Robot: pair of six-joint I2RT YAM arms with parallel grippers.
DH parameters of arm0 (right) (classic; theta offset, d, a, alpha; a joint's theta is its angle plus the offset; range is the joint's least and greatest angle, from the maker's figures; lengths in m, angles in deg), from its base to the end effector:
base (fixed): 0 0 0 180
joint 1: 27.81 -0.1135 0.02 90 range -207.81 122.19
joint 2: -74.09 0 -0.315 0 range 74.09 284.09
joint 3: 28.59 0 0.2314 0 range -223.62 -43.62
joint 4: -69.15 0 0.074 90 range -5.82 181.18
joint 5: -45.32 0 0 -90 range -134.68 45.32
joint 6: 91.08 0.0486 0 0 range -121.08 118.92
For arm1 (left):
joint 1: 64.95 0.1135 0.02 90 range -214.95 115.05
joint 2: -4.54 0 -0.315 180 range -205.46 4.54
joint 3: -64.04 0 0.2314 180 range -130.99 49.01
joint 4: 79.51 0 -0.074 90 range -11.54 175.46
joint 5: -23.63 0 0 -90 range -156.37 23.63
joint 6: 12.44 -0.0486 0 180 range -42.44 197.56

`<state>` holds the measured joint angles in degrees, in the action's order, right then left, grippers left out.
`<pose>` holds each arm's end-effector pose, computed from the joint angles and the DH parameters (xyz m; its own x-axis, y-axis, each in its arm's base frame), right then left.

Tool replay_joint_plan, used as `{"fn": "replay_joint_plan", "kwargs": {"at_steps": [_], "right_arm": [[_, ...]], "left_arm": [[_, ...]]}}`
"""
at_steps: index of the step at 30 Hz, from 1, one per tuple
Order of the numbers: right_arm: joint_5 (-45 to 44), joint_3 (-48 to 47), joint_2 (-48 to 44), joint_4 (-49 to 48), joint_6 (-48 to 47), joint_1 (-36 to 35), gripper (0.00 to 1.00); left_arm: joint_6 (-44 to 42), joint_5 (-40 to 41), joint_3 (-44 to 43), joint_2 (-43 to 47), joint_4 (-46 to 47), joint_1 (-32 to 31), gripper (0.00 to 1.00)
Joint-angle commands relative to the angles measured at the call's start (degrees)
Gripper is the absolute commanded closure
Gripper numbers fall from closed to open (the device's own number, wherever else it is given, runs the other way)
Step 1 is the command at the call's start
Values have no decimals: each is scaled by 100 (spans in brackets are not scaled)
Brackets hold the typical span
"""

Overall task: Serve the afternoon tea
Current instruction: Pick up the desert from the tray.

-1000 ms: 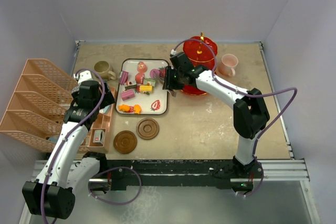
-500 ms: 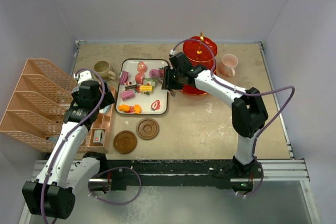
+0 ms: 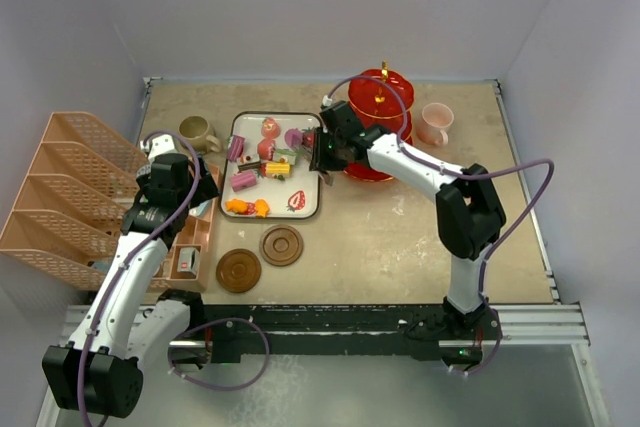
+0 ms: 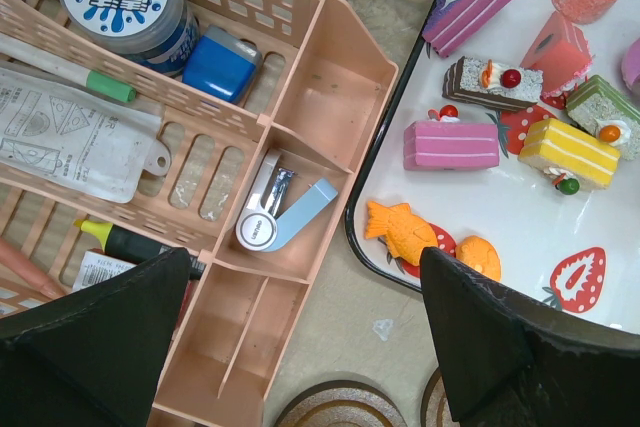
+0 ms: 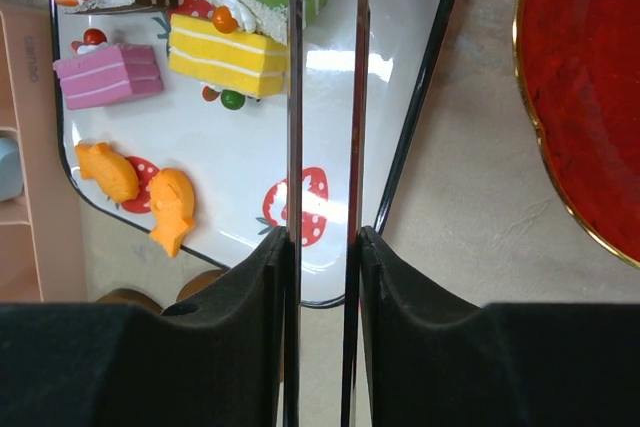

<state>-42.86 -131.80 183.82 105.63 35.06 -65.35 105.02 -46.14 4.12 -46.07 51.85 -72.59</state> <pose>0.3526 0.2729 0.3001 -0.8067 0.1235 -0.5779 -0.1878 0.8737 0.4488 0.1420 -0.0021 0.3186 -0.4927 -0.3705 -0.7874 -0.4142 0.8956 -0.1622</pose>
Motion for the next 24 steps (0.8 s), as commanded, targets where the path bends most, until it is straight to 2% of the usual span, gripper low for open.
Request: {"fn": "replay_joint_plan", "kwargs": {"at_steps": [1, 6, 15, 24], "right_arm": [[-464, -267, -473, -180, -267, -13, 72], [-952, -287, -684, 69, -455, -139, 74], [-1056, 98, -1314, 220, -871, -333, 75], [-1013, 1074, -2354, 322, -837, -502, 74]], "left_arm": [[55, 76, -258, 29, 126, -36, 6], [53, 61, -257, 25, 134, -41, 6], [53, 69, -249, 39, 130, -41, 6], [57, 53, -253, 20, 134, -45, 6]]}}
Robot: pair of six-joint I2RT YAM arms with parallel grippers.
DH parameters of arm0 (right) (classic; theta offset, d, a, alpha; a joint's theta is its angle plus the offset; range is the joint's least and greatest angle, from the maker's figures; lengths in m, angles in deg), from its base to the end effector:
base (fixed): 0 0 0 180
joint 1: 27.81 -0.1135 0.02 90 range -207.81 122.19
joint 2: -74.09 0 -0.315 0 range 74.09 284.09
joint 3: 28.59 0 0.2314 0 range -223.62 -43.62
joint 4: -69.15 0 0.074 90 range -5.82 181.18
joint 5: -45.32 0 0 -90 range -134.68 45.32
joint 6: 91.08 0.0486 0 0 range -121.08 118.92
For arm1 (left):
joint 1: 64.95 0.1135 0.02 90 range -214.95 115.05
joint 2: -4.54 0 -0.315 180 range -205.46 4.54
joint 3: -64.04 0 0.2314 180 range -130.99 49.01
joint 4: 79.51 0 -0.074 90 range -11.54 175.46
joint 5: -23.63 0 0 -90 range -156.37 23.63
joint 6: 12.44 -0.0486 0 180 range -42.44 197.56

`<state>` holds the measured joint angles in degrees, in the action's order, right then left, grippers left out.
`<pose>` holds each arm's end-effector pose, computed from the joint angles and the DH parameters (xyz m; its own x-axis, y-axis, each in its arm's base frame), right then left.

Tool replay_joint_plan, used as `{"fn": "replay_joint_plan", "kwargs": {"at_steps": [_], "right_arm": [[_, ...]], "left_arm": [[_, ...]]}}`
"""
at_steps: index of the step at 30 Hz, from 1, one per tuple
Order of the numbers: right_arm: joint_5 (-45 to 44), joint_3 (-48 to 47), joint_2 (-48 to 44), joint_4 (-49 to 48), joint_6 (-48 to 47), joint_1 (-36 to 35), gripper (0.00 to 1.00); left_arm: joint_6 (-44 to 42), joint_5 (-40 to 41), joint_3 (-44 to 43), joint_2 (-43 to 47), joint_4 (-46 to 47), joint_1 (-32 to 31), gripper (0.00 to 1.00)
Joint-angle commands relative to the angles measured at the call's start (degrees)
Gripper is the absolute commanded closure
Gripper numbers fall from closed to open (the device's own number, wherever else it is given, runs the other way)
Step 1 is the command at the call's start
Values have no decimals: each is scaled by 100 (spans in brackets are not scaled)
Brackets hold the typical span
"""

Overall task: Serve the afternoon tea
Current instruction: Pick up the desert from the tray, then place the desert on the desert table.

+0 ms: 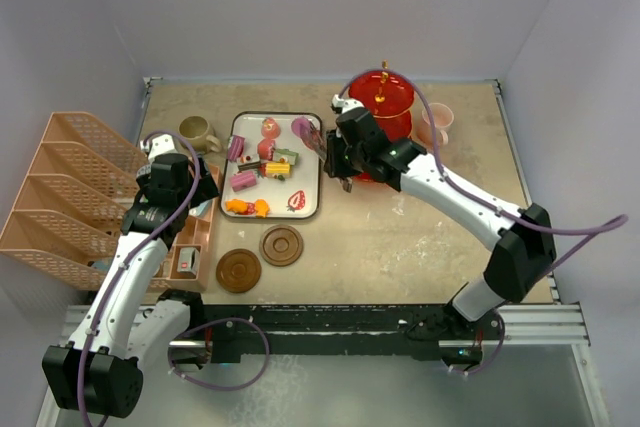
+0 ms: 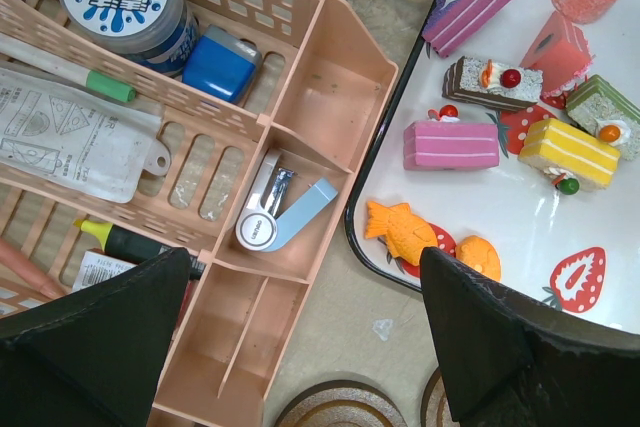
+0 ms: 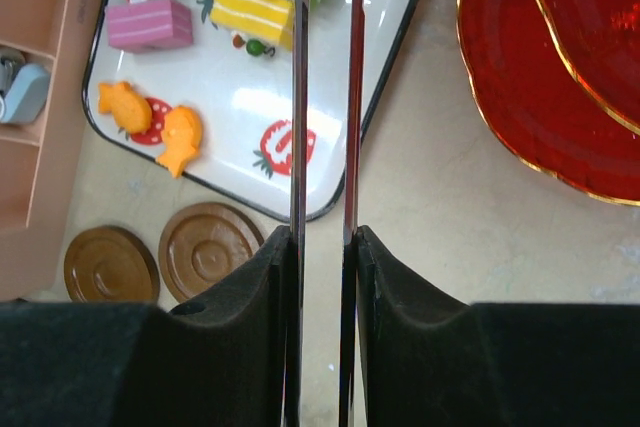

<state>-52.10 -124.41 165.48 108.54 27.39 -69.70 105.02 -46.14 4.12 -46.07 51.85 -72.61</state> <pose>0.2711 0.2347 0.3763 -0.6530 0.0493 -0.7557 -0.3094 0.8934 0.3256 0.1419 -0.0021 0.3186 -0.4928 -0.3703 -0.7874 -0.4139 0.8958 -0.1622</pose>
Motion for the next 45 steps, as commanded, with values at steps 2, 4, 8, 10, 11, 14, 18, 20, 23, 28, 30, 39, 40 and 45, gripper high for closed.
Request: {"fn": "replay_joint_plan", "kwargs": {"at_steps": [2, 4, 8, 10, 11, 14, 18, 20, 23, 28, 30, 39, 40, 45], "right_arm": [[-151, 609, -760, 126, -40, -76, 74], [-255, 905, -1016, 208, -21, -79, 74], [-448, 1290, -1390, 389, 12, -82, 74], [-582, 1432, -1517, 468, 49, -80, 74], [-692, 1483, -1568, 545, 106, -79, 74], [-1024, 1626, -1729, 583, 236, -82, 74], [-1250, 1655, -1714, 717, 427, -80, 74], [-1437, 1663, -1645, 785, 467, -76, 73], [-1699, 1625, -1491, 805, 533, -76, 73], [-2093, 1513, -1012, 790, 664, -82, 73], [-2259, 1432, -839, 763, 732, -78, 72], [-2815, 1109, -428, 364, 753, -81, 72], [-2825, 1083, -375, 305, 713, -76, 72], [-2935, 989, -72, 38, 524, -70, 71]], "left_arm": [[57, 43, -257, 9, 134, -42, 6], [57, 35, -256, 6, 127, -43, 6], [57, 34, -249, 7, 129, -44, 6], [57, 27, -247, 2, 130, -43, 6], [57, 25, -248, -3, 128, -43, 6], [57, 20, -246, -2, 136, -43, 6], [57, 4, -254, -16, 134, -49, 6], [54, 2, -251, -8, 135, -51, 6], [57, 7, -249, 7, 132, -51, 6], [52, 34, -249, 15, 134, -75, 6], [57, 35, -247, 15, 123, -85, 6], [57, 48, -255, 10, 125, -104, 6], [55, 45, -255, 15, 124, -104, 6], [57, 51, -257, 23, 126, -106, 6]]}}
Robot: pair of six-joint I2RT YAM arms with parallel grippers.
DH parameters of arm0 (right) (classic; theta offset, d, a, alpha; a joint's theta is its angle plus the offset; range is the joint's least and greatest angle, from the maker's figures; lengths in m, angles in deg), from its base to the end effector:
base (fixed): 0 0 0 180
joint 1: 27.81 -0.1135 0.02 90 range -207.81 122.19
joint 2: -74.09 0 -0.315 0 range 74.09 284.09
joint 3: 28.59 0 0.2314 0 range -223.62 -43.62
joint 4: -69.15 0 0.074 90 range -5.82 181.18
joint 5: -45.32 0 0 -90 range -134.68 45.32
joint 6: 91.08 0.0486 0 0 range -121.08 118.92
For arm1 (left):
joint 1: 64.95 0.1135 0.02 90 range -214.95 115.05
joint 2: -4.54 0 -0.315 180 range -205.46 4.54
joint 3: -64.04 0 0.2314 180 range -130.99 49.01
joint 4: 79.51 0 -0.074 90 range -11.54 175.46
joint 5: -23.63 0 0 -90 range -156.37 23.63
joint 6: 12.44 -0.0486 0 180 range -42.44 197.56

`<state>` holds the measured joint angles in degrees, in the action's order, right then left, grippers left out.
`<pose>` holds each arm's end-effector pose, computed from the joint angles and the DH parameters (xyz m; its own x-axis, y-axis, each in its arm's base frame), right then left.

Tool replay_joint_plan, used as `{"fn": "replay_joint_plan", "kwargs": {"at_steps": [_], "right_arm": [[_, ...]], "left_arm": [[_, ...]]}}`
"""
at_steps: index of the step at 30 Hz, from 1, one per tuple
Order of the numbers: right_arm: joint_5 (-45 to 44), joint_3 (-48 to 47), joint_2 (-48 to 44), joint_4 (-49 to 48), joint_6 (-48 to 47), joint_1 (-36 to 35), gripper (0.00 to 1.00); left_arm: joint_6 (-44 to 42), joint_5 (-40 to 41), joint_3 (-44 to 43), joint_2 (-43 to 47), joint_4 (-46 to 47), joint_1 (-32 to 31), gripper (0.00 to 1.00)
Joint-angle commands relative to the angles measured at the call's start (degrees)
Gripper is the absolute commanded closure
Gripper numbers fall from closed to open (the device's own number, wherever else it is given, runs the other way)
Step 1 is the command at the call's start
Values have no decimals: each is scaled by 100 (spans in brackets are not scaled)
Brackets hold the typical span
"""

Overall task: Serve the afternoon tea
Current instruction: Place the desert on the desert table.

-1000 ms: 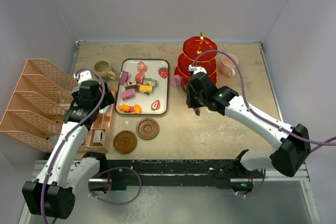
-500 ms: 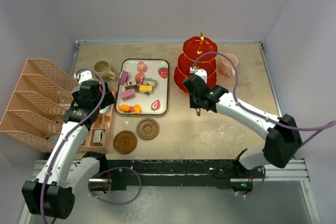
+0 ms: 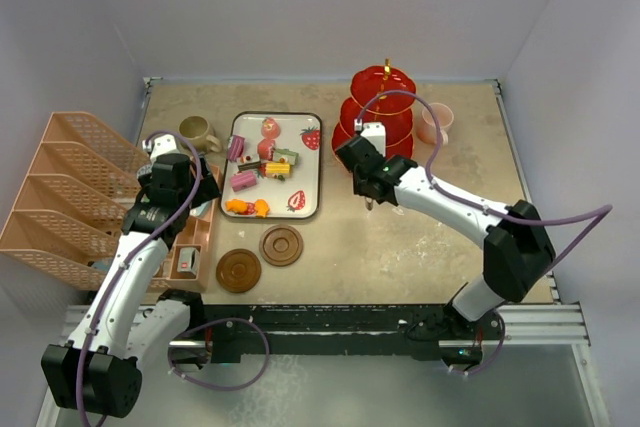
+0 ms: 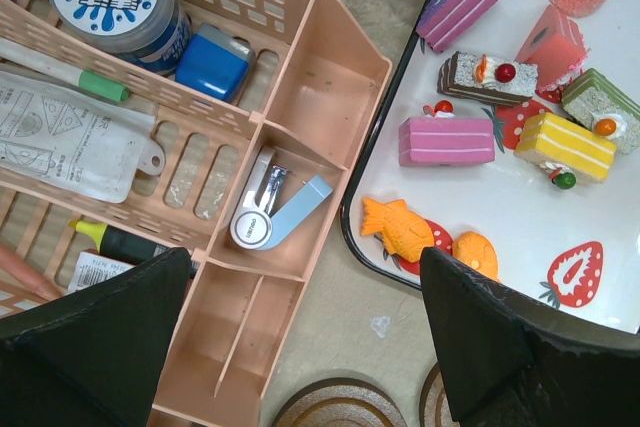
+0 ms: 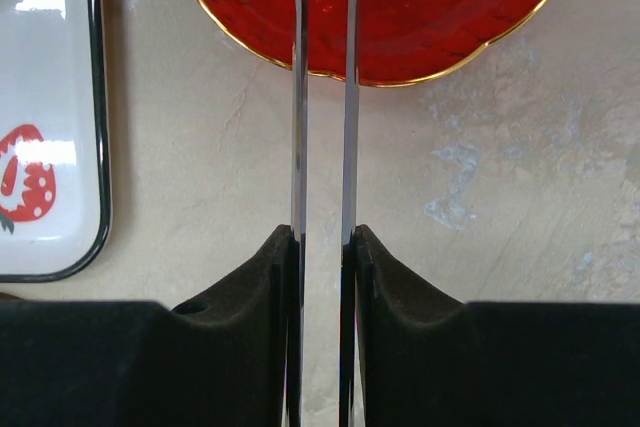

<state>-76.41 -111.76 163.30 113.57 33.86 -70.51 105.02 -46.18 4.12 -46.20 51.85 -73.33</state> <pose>0.2519 0.1977 0.3152 -0.6540 0.0593 -0.7541 0.0535 0.9981 0.0321 0.1424 -0.0040 0.3183 -0.4994 -0.3639 -0.7862 -0.4025 0.9011 -0.1614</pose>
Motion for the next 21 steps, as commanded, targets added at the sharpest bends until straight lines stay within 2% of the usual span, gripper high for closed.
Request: {"fn": "replay_joint_plan", "kwargs": {"at_steps": [1, 9, 17, 21], "right_arm": [[-516, -324, 222, -456, -143, 14, 71], [-248, -250, 426, -656, -667, 5, 67], [921, 139, -129, -905, -1211, 10, 59], [1170, 140, -220, -872, -1295, 6, 57]], "left_arm": [[53, 60, -256, 29, 123, -32, 6], [53, 54, -257, -10, 122, -32, 6], [56, 40, -251, -46, 124, -32, 6], [55, 30, -255, -92, 120, -32, 6]]}}
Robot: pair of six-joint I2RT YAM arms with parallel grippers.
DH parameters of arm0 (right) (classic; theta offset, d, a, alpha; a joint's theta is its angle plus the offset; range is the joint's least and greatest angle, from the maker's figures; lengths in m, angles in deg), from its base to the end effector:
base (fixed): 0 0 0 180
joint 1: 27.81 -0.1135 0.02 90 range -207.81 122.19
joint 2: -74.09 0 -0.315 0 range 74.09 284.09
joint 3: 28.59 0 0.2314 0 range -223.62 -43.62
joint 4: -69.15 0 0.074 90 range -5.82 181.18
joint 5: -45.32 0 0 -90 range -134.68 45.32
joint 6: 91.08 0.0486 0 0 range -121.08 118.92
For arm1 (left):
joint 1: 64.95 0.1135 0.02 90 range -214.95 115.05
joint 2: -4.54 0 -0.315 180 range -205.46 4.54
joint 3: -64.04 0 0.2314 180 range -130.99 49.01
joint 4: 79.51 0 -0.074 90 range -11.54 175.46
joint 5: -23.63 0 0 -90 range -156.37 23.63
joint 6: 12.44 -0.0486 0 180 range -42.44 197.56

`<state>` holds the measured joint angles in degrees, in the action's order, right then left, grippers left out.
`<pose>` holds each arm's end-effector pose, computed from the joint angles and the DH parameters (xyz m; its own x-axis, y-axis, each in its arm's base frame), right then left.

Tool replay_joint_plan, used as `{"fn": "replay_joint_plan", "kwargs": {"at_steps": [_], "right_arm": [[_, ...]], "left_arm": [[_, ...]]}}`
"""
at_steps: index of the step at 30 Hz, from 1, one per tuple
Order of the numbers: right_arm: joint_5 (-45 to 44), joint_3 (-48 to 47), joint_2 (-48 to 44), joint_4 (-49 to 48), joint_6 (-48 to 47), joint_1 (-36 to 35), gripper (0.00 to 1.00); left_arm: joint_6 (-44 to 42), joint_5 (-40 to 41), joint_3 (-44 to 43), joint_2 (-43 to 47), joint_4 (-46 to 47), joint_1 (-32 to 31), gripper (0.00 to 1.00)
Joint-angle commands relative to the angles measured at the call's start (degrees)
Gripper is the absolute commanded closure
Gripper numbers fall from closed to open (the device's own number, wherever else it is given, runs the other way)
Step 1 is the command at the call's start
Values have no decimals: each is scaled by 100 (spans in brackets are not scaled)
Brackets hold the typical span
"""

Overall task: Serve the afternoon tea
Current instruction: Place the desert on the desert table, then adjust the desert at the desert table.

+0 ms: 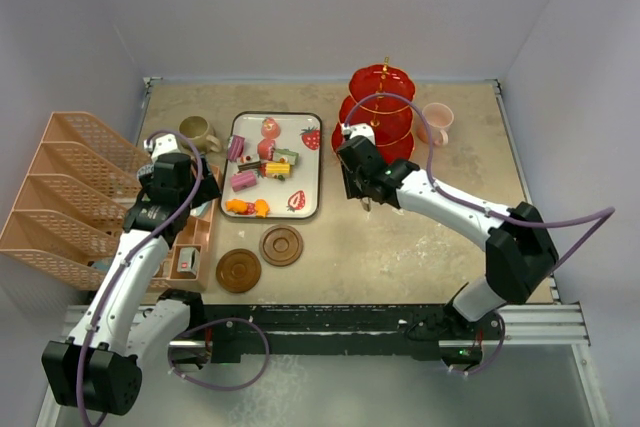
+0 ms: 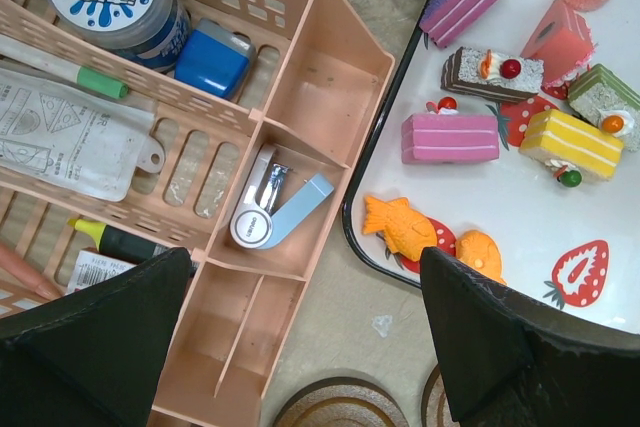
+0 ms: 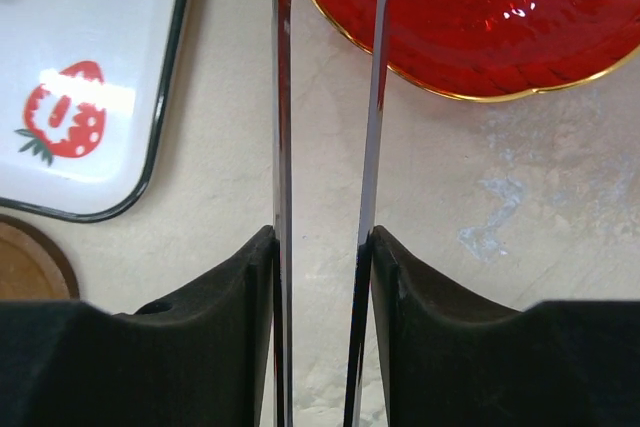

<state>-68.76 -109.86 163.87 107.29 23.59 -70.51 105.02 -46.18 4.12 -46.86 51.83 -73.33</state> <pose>0.2552 0.2085 0.3082 -0.6581 -0.0888 -0.7476 -0.1525 0.9882 0.0169 0.1447 -0.0044 0.3169 -0.5086 -0.3625 -0.7809 -0.4043 0.9014 -0.1551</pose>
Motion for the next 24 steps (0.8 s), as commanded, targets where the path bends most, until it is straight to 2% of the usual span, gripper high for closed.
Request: {"fn": "replay_joint_plan", "kwargs": {"at_steps": [1, 9, 13, 18, 24], "right_arm": [[442, -69, -288, -226, -288, 14, 56], [582, -83, -312, -363, -281, 8, 56], [511, -172, -358, -149, 37, 13, 59], [706, 285, -947, -213, 587, 138, 62], [1626, 1143, -1772, -592, 1020, 759, 63]], "left_arm": [[53, 24, -253, -36, 122, -34, 6], [57, 4, -255, -64, 117, -32, 6], [53, 18, -253, -48, 111, -41, 6], [66, 39, -255, -21, 107, -41, 6], [58, -8, -256, -50, 117, -45, 6]]}}
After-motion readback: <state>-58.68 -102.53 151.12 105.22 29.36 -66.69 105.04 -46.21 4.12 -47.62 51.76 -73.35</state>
